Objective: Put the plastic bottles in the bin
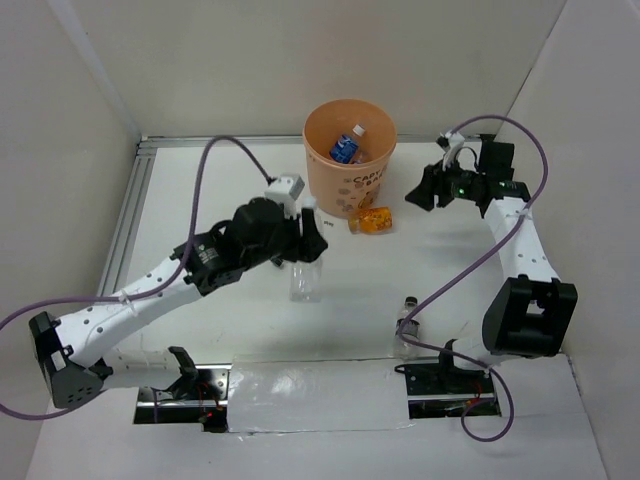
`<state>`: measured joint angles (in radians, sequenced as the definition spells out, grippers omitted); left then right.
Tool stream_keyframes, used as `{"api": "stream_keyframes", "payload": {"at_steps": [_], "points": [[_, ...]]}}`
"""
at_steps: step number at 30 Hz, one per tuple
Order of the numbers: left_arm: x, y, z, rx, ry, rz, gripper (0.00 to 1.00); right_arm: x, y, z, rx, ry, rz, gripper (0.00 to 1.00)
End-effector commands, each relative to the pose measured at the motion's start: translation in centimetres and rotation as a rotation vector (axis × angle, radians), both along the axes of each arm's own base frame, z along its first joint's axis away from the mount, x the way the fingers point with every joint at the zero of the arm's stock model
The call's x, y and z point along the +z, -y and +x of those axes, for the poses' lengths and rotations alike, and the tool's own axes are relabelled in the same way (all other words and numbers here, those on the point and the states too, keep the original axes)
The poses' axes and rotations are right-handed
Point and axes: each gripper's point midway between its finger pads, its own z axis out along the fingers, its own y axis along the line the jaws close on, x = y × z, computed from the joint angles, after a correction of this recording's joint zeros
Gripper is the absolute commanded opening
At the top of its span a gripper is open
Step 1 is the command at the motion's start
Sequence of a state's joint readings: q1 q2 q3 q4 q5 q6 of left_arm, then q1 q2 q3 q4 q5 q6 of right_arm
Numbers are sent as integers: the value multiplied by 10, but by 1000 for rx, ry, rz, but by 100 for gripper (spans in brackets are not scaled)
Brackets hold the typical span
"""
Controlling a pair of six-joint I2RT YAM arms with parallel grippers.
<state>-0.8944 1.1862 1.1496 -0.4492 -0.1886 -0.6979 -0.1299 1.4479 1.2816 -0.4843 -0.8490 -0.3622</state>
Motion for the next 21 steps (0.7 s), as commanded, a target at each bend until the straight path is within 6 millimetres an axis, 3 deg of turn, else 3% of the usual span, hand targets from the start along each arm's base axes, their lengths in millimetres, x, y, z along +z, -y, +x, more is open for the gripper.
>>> {"api": "stream_keyframes", "payload": {"at_steps": [1,3,5,6,7,8,9,10,11,12,13,14,15,16,18,21], "points": [[97,12,55,10,335,-65,20,-18,0,-43,89,-76,9,68],[133,30,86,41,442,-91,22,-26,2,-54,100,-123,26,83],[190,32,119,110,591,-157,23,-36,4,-68,103,-186,31,91],[178,47,144,131,582,-137,24,-42,5,-72,98,-209,21,93],[187,42,165,189,603,-141,26,-43,7,-80,103,-223,16,93],[215,44,176,213,649,-187,27,-49,7,-85,96,-254,12,93],[217,45,190,240,669,-186,31,-49,9,-88,91,-253,-8,93],[196,53,215,278,653,-154,35,-55,9,-95,86,-295,-8,93],[195,52,227,323,668,-144,37,-53,9,-99,93,-289,-14,93],[208,49,240,369,719,-179,40,-57,9,-104,86,-308,-21,93],[185,51,262,409,706,-151,51,-62,9,-110,83,-340,-21,92],[180,47,273,456,703,-153,54,-64,8,-115,89,-345,-24,92],[189,52,278,464,715,-184,55,-61,5,-119,97,-340,-26,92],[161,59,305,483,697,-151,55,-69,7,-128,94,-366,-50,92],[169,58,310,503,723,-134,58,-70,12,-128,78,-365,-79,92],[157,61,330,530,727,-104,66,-69,16,-130,64,-383,-122,93]]}}
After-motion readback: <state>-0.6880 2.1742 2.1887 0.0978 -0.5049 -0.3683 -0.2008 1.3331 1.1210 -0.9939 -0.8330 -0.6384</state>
